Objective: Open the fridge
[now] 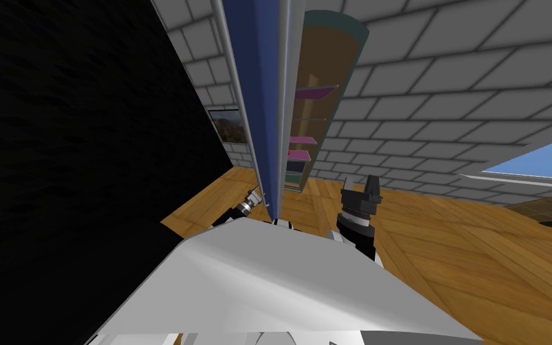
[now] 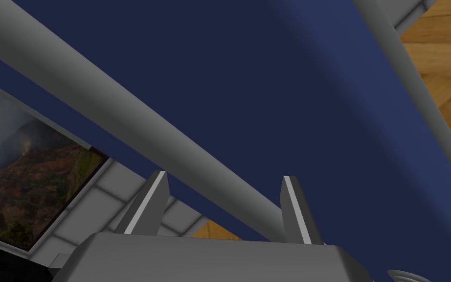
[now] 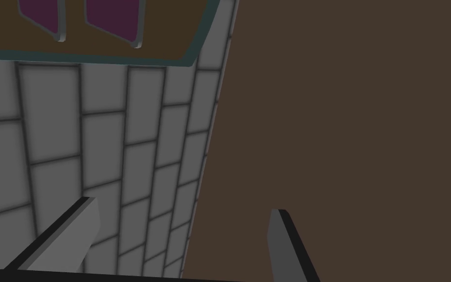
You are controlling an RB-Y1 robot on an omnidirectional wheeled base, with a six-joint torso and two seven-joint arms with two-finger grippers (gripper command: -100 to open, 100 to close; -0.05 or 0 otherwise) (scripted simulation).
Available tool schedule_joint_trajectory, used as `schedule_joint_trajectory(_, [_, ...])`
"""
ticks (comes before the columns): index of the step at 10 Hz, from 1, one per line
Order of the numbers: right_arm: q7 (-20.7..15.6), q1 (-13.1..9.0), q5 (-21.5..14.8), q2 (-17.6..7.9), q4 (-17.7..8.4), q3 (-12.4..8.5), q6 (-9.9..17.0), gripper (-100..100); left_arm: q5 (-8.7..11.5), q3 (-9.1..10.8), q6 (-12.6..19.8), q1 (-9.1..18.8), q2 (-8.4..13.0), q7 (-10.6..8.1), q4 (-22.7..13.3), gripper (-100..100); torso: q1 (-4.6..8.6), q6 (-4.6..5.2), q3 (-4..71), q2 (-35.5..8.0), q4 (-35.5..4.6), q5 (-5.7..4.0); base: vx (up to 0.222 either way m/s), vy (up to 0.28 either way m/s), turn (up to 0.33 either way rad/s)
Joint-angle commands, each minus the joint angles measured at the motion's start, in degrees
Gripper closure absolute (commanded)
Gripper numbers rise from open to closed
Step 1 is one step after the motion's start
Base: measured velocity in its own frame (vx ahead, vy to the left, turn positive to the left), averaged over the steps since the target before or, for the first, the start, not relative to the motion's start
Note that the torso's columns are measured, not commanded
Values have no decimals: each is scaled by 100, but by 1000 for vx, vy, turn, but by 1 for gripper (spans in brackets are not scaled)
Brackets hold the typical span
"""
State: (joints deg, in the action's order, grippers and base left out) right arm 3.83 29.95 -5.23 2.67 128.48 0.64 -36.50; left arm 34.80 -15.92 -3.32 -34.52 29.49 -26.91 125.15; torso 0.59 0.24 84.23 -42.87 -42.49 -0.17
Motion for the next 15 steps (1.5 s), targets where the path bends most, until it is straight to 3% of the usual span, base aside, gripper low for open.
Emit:
schedule_joint_trajectory(1, [0, 0, 0, 0, 0, 0, 0, 0, -7, -161, -51, 67, 117, 7, 30, 100, 20, -2, -4, -3, 1, -3, -79, 202, -98])
schedule_joint_trajectory(2, [0, 0, 0, 0, 0, 0, 0, 0, -6, -207, -72, 88, 164, 2, 37, 100, 32, 4, -10, -15, 1, -5, -87, 230, -124])
schedule_joint_trajectory(3, [0, 0, 0, 0, 0, 0, 0, 0, -294, 193, -276, 336, -177, 161, -262, -100, 44, 11, -18, -29, -1, -6, -181, 246, -224])
schedule_joint_trajectory(4, [0, -3, 0, 1, 0, 1, 0, 0, -431, 401, -276, 489, -223, 161, -325, -100, 12, -5, -20, -27, -4, -2, -175, 145, -120])
schedule_joint_trajectory(6, [0, 0, 0, 2, 0, 2, 0, 0, -468, 694, -276, 858, -223, 161, -746, -100, -15, -25, 48, 84, 25, 4, -42, 1, 37])
schedule_joint_trajectory(7, [0, 1, 0, 3, 0, 2, 0, 0, -468, 694, -276, 1092, -223, 161, -1026, -100, -23, -8, 74, 129, 30, 4, -11, -36, 20])
schedule_joint_trajectory(9, [0, 1, 0, 3, 0, 3, 0, 0, -468, 694, -276, 1102, -223, 161, -1211, -100, -73, 2, 108, 194, 48, 13, -9, -23, -13])
schedule_joint_trajectory(10, [0, 1, 0, 3, 1, 2, 0, 0, -716, 921, -488, 1358, -500, 318, -1424, -100, -95, -6, 107, 206, 64, 24, -153, 92, -171])
schedule_joint_trajectory(11, [0, -1, 0, 1, 0, 2, 0, 0, -836, 997, -488, 1445, -555, 318, -1539, -100, -138, -5, 86, 185, 39, 19, -175, 131, -173])
schedule_joint_trajectory(12, [0, -1, 0, 1, 0, 1, 0, 0, -927, 1105, -488, 1567, -555, 318, -1656, -100, -131, -19, 71, 184, 22, 2, -103, 78, 7])
schedule_joint_trajectory(15, [0, 1, 0, 2, 0, 1, 0, 0, -927, 1432, -488, 1907, -555, 318, -2180, -100, -31, 29, 139, 276, 35, -33, -19, 16, 35])
